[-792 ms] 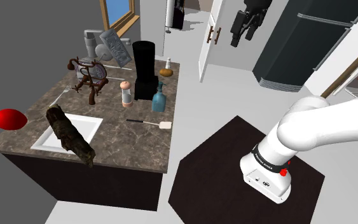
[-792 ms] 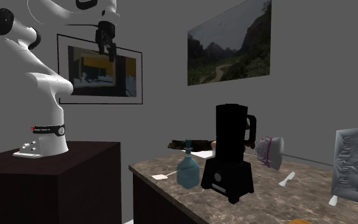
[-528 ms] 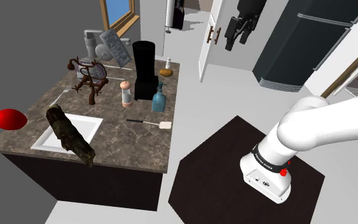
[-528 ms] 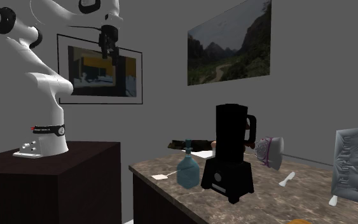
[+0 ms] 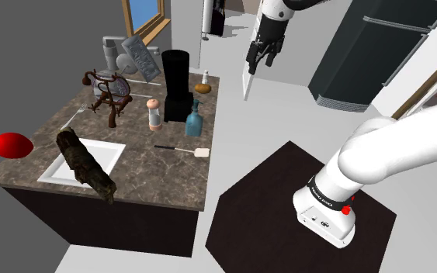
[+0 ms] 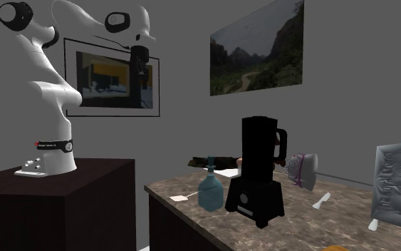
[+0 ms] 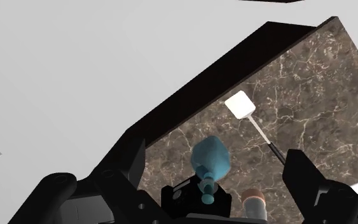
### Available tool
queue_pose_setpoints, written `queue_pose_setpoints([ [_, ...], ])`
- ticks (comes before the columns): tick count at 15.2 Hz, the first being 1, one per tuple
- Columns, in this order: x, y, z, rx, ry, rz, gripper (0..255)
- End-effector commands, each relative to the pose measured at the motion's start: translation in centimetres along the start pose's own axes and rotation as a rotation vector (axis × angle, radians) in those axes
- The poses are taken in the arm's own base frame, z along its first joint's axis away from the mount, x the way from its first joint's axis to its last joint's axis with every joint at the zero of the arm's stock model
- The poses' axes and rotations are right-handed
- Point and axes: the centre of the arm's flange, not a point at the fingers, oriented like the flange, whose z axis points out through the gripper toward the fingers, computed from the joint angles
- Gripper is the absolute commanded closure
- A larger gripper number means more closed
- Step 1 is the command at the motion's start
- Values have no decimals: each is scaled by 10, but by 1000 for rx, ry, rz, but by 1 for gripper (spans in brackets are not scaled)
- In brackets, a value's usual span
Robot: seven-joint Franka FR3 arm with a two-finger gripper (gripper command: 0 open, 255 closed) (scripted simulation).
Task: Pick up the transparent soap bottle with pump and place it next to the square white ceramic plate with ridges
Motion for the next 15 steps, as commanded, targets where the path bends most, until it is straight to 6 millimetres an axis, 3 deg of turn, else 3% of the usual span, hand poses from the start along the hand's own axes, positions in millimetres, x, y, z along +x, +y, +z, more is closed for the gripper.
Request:
queue_pose_setpoints([
  [1,18,-3,20,2,5,-3,0],
  [15,142,-15,153,11,29,-21,0],
])
